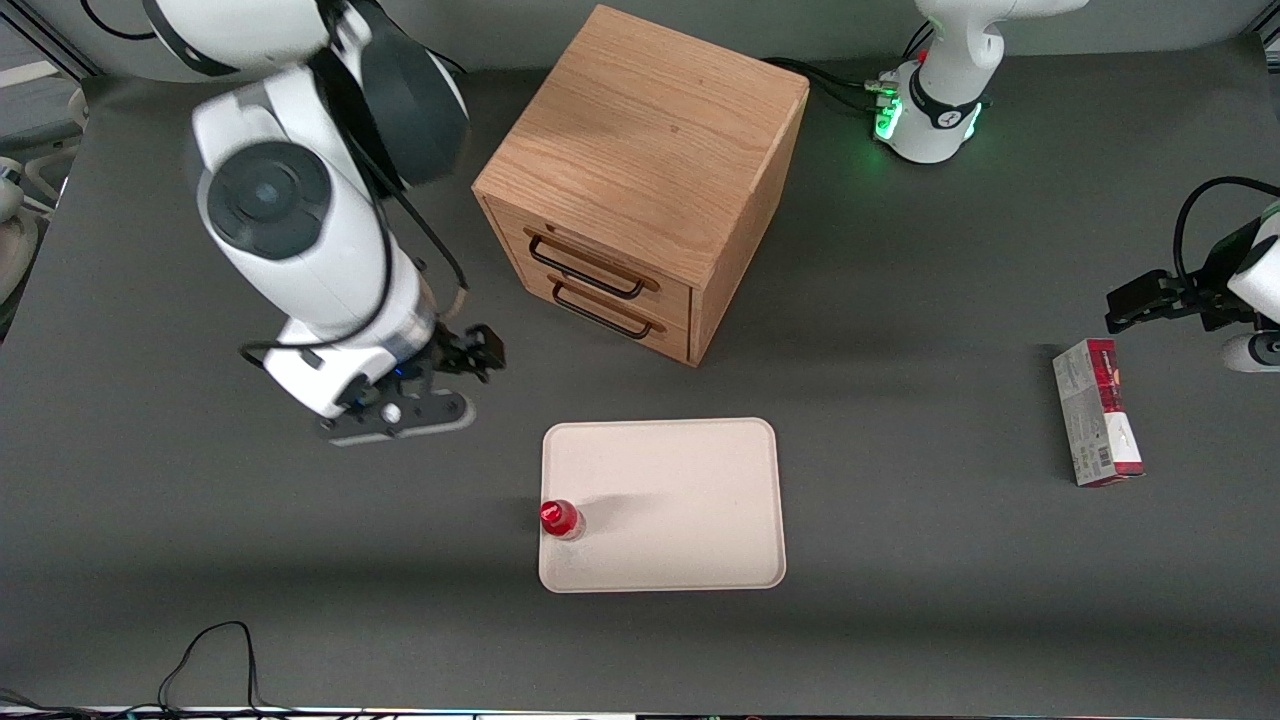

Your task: Place coke bottle on tray

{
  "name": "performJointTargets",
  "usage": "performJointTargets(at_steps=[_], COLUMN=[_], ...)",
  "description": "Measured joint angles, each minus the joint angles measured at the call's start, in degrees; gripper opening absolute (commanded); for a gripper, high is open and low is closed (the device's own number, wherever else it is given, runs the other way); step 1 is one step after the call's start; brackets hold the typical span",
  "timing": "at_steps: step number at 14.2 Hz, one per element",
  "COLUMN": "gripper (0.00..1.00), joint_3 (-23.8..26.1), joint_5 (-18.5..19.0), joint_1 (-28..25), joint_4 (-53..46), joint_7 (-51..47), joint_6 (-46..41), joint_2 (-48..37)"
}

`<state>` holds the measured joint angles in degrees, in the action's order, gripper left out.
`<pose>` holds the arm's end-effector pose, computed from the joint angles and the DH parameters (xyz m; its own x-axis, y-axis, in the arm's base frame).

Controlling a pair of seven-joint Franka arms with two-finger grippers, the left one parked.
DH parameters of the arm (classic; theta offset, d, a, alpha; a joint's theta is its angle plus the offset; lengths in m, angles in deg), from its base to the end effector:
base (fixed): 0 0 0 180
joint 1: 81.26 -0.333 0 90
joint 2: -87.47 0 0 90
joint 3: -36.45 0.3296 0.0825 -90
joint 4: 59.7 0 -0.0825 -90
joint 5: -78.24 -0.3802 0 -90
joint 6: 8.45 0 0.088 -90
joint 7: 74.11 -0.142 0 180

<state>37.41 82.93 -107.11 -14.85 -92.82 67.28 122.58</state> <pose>0.6274 0.2977 0.5550 0.9918 0.1189 -0.0465 0.1227 -0.9883 0.0906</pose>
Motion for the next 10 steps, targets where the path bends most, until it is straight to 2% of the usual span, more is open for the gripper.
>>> performJointTargets(at_steps=[2, 5, 8, 10], gripper=[1.0, 1.0, 1.0, 1.0], joint_3=[-2.2, -5.9, -6.5, -6.5], joint_5=[0.1, 0.1, 0.0, 0.0], joint_1=[1.3, 4.9, 10.6, 14.2], joint_4=[4.5, 18.9, 33.9, 38.9], joint_7=[3.8, 11.9, 15.9, 18.9], joint_6=[-1.0, 3.9, 10.0, 11.8], joint_2=[-4.4, -14.6, -25.0, -29.0])
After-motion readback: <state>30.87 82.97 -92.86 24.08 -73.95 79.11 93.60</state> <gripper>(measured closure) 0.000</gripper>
